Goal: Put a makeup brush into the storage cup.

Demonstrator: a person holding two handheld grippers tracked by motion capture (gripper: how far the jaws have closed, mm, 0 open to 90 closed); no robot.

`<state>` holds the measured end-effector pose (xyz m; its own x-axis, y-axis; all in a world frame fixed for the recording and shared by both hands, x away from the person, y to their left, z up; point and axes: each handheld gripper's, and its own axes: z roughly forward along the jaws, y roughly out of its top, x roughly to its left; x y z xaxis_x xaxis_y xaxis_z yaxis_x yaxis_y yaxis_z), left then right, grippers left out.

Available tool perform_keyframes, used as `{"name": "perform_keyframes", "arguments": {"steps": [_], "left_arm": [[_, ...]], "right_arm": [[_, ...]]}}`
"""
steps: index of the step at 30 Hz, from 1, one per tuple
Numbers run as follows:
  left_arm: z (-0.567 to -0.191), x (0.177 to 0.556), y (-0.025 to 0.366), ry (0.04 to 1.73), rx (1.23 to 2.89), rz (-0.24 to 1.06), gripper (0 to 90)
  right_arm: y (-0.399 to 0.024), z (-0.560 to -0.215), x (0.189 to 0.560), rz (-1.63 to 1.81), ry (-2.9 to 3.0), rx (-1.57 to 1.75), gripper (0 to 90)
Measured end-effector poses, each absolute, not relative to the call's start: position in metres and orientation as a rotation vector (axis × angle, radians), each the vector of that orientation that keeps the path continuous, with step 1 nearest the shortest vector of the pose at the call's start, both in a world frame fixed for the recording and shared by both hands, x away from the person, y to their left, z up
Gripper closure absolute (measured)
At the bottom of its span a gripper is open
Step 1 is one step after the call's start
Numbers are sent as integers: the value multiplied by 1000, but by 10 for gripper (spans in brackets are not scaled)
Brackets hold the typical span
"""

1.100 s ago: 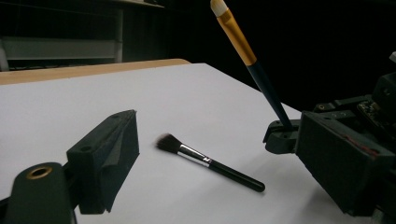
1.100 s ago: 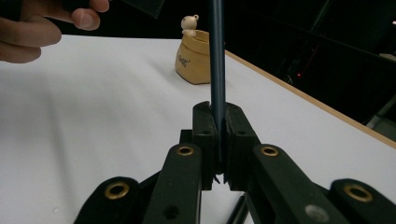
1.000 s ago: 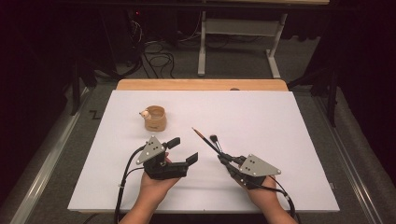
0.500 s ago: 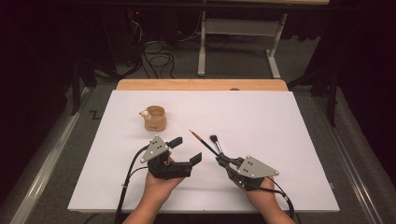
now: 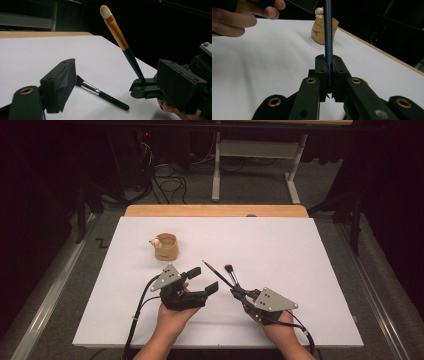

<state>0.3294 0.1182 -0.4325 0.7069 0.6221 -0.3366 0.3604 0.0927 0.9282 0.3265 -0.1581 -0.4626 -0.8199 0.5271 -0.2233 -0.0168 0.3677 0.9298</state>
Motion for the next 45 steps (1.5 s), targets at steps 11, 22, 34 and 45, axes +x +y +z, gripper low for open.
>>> {"name": "perform_keyframes", "arguments": {"steps": [11, 22, 34, 45], "left_arm": [[-435, 332, 118, 826, 1473, 182, 336], [-434, 333, 118, 820, 1445, 156, 472], [-435, 334, 118, 816, 1424, 133, 595], [-436, 334, 120, 810, 1415, 104, 700]], "right_arm": [[-158, -463, 326, 1456, 2140, 431, 867], [-157, -464, 325, 1445, 2158, 420, 867], [-154, -466, 324, 1454, 2164, 405, 868], [-154, -466, 324, 1444, 2165, 403, 868]]}}
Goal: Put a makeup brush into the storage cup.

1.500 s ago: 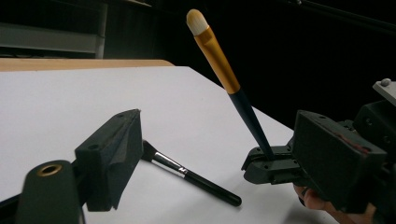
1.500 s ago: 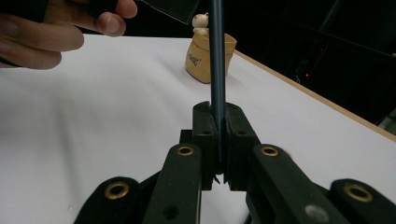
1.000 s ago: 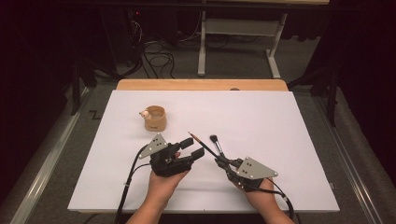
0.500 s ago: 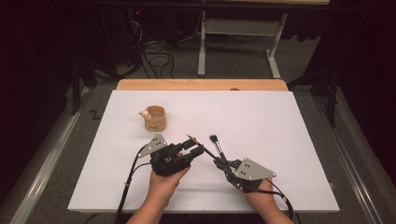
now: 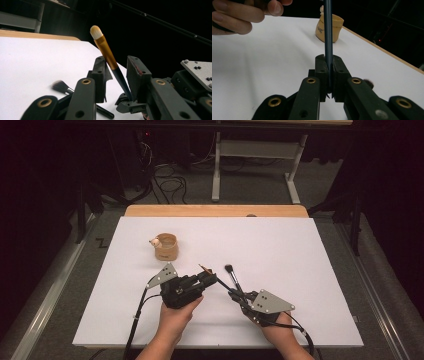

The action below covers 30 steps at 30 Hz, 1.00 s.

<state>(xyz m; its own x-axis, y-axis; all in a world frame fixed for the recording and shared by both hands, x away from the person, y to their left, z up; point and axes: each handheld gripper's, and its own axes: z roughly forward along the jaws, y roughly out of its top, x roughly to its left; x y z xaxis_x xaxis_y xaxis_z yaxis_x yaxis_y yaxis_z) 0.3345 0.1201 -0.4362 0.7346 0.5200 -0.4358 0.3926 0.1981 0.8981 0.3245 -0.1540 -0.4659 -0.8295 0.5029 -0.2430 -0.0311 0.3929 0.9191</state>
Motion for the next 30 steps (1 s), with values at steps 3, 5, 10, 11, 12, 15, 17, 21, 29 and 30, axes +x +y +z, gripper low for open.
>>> {"name": "perform_keyframes", "arguments": {"steps": [3, 5, 10, 11, 12, 15, 17, 21, 29, 30], "left_arm": [[-436, 335, 120, 813, 1407, 96, 717], [-436, 335, 121, 812, 1408, 97, 734], [-437, 336, 122, 812, 1409, 88, 752], [-437, 336, 122, 812, 1408, 86, 754], [-437, 336, 122, 808, 1406, 84, 758], [-437, 335, 121, 801, 1402, 80, 769], [-437, 335, 121, 797, 1400, 76, 777], [-437, 335, 120, 784, 1397, 65, 794], [-438, 334, 119, 758, 1403, 48, 819], [-438, 334, 119, 754, 1403, 45, 822]], "right_arm": [[-154, -466, 324, 1442, 2165, 404, 868], [-154, -466, 324, 1442, 2166, 401, 867], [-154, -467, 325, 1439, 2171, 402, 867], [-154, -467, 325, 1437, 2171, 400, 867], [-154, -467, 325, 1434, 2173, 405, 867], [-153, -467, 326, 1438, 2174, 404, 865], [-153, -467, 326, 1433, 2175, 403, 865], [-153, -468, 327, 1427, 2177, 404, 863], [-153, -471, 328, 1400, 2190, 429, 854], [-153, -471, 329, 1399, 2190, 423, 853]]}}
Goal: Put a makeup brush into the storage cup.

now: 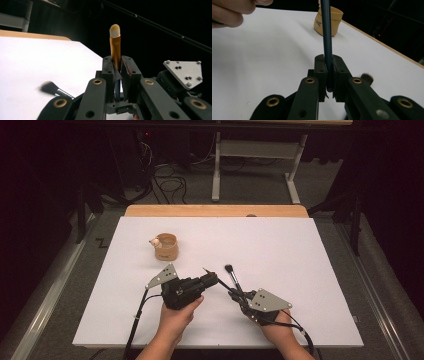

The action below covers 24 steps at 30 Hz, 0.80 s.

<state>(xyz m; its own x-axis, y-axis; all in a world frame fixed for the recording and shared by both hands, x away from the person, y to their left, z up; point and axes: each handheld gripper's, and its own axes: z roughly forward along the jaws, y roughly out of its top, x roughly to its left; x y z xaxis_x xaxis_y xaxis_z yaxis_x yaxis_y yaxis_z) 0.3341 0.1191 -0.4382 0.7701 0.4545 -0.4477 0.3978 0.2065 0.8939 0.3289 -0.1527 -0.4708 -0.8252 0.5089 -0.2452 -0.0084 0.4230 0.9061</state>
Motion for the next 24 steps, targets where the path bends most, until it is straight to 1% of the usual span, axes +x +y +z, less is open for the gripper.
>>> {"name": "perform_keyframes", "arguments": {"steps": [6, 12, 17, 24], "left_arm": [[-438, 333, 118, 732, 1405, 55, 833], [-437, 332, 118, 728, 1407, 62, 834], [-437, 332, 119, 726, 1407, 76, 834], [-436, 330, 119, 731, 1437, 119, 834]], "right_arm": [[-153, -472, 330, 1392, 2192, 443, 837], [-154, -473, 331, 1383, 2193, 460, 761], [-154, -472, 331, 1392, 2189, 452, 715], [-154, -472, 330, 1402, 2199, 461, 645]]}}
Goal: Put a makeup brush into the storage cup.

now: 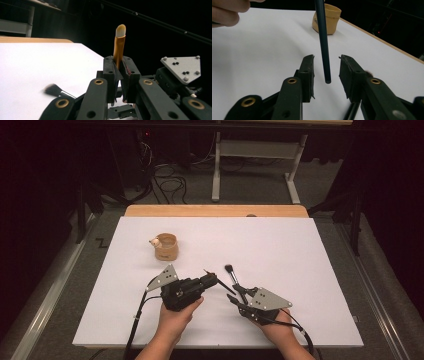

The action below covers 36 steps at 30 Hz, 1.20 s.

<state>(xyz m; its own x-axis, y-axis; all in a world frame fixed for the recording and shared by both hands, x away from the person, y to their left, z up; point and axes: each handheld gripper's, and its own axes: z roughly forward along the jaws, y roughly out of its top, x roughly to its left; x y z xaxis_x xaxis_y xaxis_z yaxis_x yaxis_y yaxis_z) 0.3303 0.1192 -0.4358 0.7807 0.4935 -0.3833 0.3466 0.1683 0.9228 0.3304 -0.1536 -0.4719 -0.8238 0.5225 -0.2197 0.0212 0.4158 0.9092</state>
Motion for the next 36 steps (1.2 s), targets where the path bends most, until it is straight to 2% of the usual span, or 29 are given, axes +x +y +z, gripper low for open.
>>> {"name": "perform_keyframes", "arguments": {"steps": [20, 36], "left_arm": [[-439, 324, 132, 773, 1540, 288, 834], [-444, 320, 168, 824, 1582, 418, 834]], "right_arm": [[-158, -468, 328, 1455, 2193, 505, 535], [-170, -465, 332, 1469, 2160, 578, 526]]}}
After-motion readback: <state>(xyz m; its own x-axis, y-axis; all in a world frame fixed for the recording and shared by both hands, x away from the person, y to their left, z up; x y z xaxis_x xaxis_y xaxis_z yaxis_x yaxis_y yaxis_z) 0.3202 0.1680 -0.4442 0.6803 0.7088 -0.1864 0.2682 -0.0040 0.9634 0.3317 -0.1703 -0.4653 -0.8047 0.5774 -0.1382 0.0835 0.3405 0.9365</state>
